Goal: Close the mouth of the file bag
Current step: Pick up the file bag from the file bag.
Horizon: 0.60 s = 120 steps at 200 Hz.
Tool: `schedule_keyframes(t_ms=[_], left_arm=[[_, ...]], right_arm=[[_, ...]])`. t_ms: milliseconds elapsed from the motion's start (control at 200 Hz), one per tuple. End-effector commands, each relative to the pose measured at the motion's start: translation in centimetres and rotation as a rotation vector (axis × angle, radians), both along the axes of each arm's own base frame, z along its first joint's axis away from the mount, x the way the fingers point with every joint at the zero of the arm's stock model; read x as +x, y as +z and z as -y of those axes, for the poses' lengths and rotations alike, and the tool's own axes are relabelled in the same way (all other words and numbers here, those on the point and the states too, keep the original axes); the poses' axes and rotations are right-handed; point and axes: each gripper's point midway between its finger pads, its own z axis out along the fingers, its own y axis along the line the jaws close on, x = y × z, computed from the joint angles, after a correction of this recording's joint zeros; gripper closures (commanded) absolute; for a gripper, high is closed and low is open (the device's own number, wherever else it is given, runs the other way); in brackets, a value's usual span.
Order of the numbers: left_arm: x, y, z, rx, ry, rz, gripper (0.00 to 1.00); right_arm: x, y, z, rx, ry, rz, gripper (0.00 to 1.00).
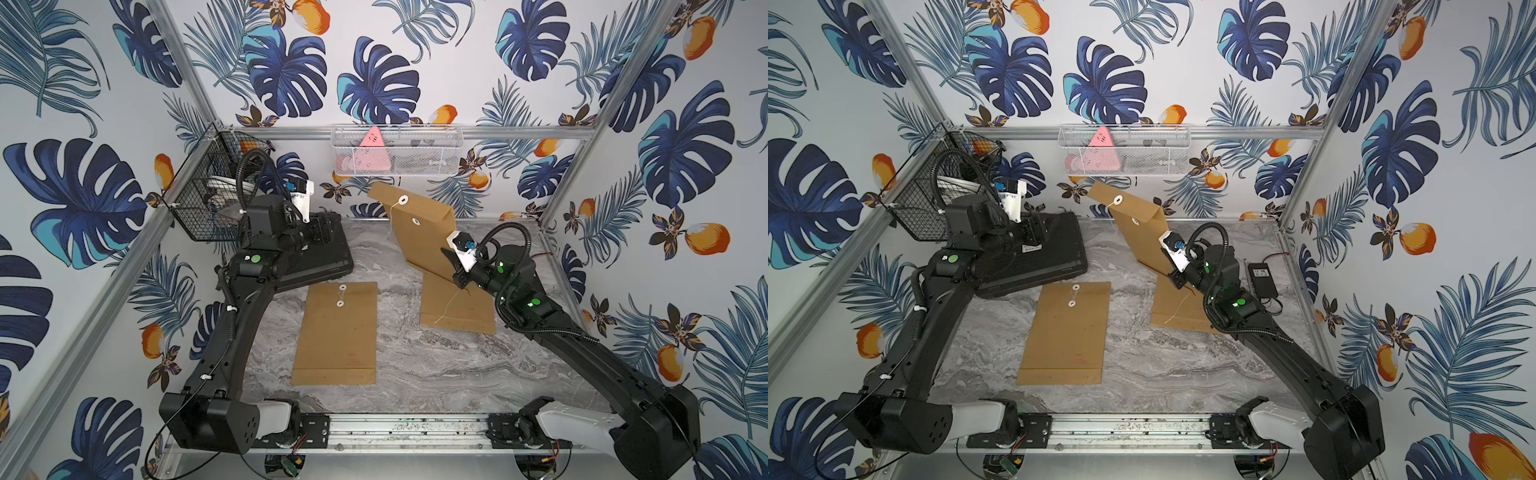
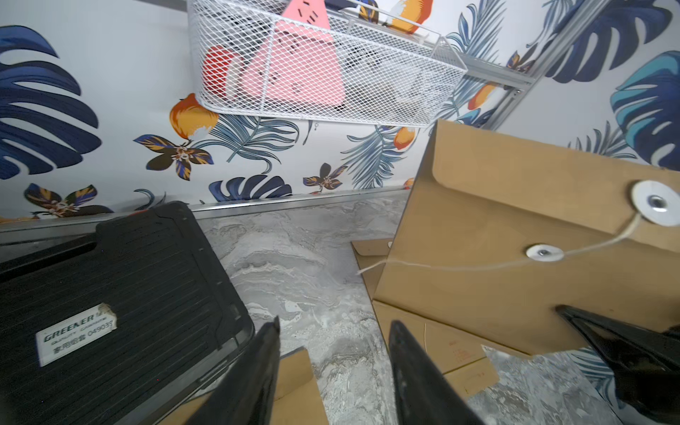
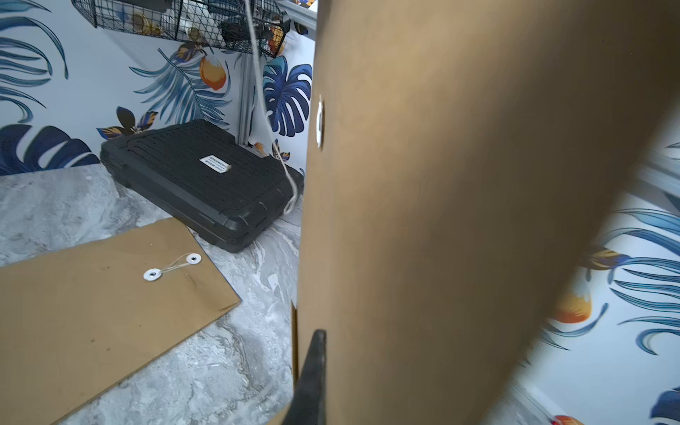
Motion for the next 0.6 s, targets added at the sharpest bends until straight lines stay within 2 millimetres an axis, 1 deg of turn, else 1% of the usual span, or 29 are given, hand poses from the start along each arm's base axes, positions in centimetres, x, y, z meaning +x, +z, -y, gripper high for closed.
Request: schedule_keyframes(t_ms=[0, 100, 140, 210, 305, 395, 485, 595], left_arm=[[-0.6, 1.3, 1.7, 0.004, -0.123, 0.072, 0.47], [-1.2, 1.4, 3.2, -0.040, -0.221, 0.096, 0.44], [-1.5, 1.4, 3.9, -0.063, -0.270, 0.107, 0.41], [-1.8, 1.7, 4.9, -0.103, -0.350, 0.142, 0.37], [-2.4, 2.5, 6.8, -0.145, -0.463, 0.176, 0.32], [-3.2, 2.6, 8.9, -0.095, -0.535, 0.214, 0.29], [-3.6, 2.6, 10.4, -0.044, -0.591, 0.228, 0.28], [-3.3, 2.4, 11.2, -0.046, -0.616, 0.214, 0.28]], right_arm=[[-0.7, 2.5, 0.5, 0.090, 0.082, 0.043, 1.00], [-1.3, 3.5, 1.5, 0.221, 0.182, -0.019, 1.00], [-1.7, 3.9, 1.8, 0.261, 0.230, -0.041, 1.00], [-2.5, 4.2, 1.9, 0.297, 0.306, -0.069, 1.00], [-3.0, 4.5, 2.1, 0.327, 0.356, -0.106, 1.00], [-3.5, 4.6, 1.9, 0.344, 0.406, -0.135, 1.00], [-4.0, 5.1, 1.7, 0.381, 0.452, -0.149, 1.00], [-4.7, 5.9, 1.5, 0.427, 0.521, -0.166, 1.00]])
